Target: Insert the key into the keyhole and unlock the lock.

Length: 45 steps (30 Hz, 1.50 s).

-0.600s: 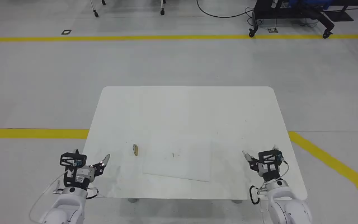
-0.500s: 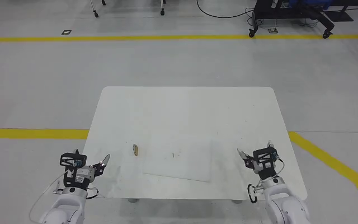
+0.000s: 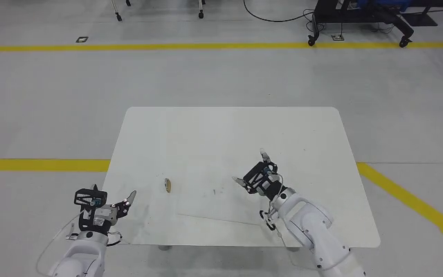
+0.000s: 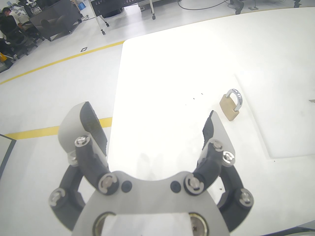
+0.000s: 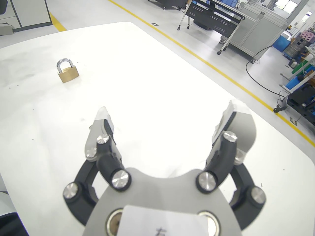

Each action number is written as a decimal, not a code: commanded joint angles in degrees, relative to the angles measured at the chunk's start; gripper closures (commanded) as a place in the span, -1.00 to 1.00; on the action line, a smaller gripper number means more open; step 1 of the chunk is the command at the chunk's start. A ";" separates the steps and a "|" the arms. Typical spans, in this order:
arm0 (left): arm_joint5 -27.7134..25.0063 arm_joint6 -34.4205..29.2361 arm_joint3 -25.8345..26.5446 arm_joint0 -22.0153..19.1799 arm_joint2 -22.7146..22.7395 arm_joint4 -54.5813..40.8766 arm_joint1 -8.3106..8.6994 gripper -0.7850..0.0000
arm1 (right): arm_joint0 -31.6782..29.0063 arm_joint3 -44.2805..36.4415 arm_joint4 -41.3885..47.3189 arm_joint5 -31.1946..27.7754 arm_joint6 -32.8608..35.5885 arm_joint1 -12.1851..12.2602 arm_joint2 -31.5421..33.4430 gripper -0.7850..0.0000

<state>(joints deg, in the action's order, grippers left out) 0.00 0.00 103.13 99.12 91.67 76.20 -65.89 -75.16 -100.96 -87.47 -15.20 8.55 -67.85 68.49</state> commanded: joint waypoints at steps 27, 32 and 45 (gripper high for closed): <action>0.00 0.00 0.00 0.00 0.00 0.00 0.00 -1.00 | 16.84 20.05 20.48 -14.53 19.29 -4.52 -15.32 0.25; 0.00 0.00 0.00 0.00 0.00 0.00 0.00 -1.00 | 18.58 22.72 23.44 -13.51 21.88 -5.17 -16.36 0.37; 0.00 0.00 0.00 0.00 0.00 0.00 0.00 -1.00 | 19.65 23.69 24.89 -12.37 23.18 -5.63 -16.87 1.00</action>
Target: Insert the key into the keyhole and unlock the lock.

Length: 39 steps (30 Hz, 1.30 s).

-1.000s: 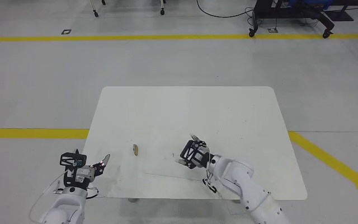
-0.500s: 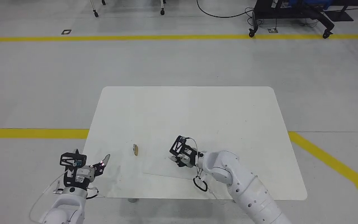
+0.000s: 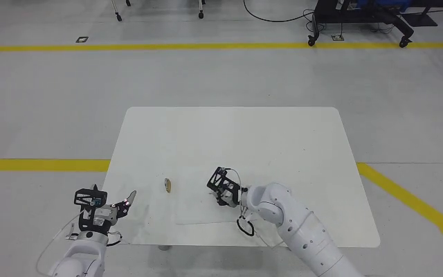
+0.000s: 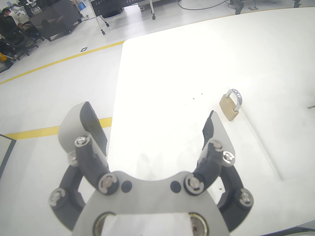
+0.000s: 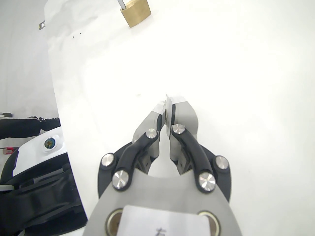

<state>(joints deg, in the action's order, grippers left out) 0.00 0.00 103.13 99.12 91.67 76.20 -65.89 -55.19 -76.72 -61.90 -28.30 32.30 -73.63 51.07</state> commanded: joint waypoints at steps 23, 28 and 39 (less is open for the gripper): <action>0.00 0.00 0.00 0.00 0.00 0.00 0.00 -1.00 | -18.24 -15.20 -13.64 -13.19 -37.25 6.16 20.42 1.00; -5.65 0.82 1.12 0.35 0.66 -4.82 0.08 -1.00 | -18.24 -15.20 -13.64 -13.19 -37.25 6.16 20.42 1.00; -46.48 -38.09 -3.31 -7.29 4.74 -60.88 3.65 -1.00 | -11.48 -2.00 -0.17 -28.34 -40.02 5.33 15.58 1.00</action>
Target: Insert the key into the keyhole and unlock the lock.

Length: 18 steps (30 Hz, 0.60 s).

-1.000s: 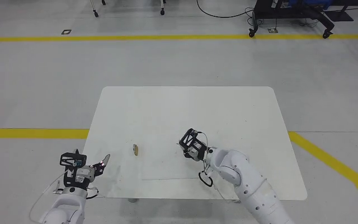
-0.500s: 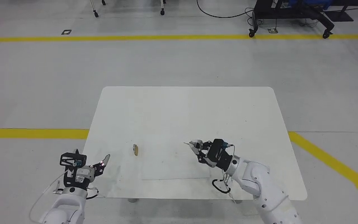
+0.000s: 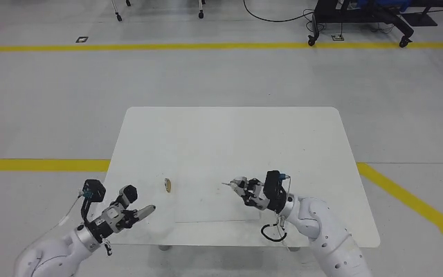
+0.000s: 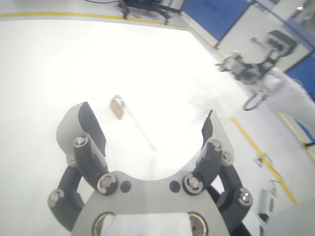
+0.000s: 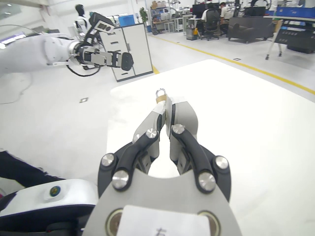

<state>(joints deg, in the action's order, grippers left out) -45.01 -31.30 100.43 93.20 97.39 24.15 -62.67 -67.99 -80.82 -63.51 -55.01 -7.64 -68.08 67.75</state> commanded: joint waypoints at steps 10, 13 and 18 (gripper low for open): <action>8.84 -36.83 -4.74 -15.22 -14.17 -38.37 3.39 -1.00 | 8.23 9.01 13.41 -2.99 -4.00 -0.49 -11.75 1.00; 8.84 -36.83 -4.74 -15.22 -14.17 -38.37 3.39 -1.00 | 8.23 9.01 13.41 -2.99 -4.00 -0.49 -11.75 1.00; 8.35 -36.33 -3.85 -15.16 -16.15 -41.84 3.22 -1.00 | 7.35 8.25 14.95 -2.99 -3.40 -0.56 -12.68 1.00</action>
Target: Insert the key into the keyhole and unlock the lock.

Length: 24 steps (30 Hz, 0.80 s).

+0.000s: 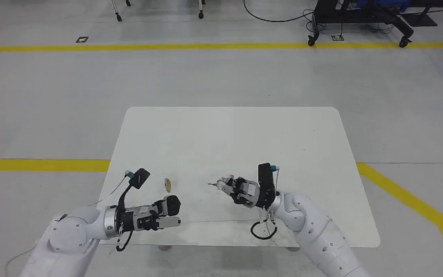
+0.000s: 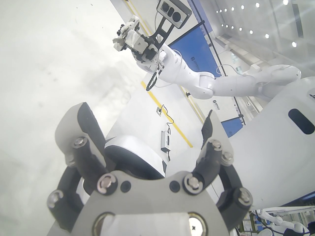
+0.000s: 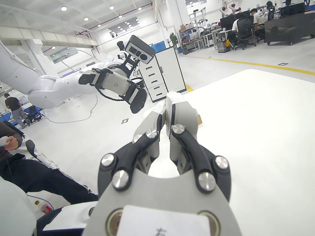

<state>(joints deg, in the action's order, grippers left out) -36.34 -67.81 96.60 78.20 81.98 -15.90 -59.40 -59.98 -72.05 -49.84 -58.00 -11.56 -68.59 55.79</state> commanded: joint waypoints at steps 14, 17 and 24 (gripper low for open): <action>-2.29 9.61 -3.68 -4.88 -6.26 7.07 -0.69 0.01 | 3.32 -0.86 33.11 0.00 22.49 1.08 -10.25 1.00; -2.40 10.13 -4.03 -5.14 -6.86 7.61 -0.67 0.36 | 4.27 -0.34 37.17 0.00 26.19 1.40 -11.28 1.00; -2.09 11.06 -5.13 -5.71 -7.13 8.85 -0.43 1.00 | 5.97 0.95 42.36 0.00 31.24 1.54 -12.61 1.00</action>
<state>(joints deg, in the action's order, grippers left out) -38.60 -56.95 91.57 72.55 74.90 -7.30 -59.87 -54.24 -71.27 -8.03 -58.00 18.97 -67.04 43.36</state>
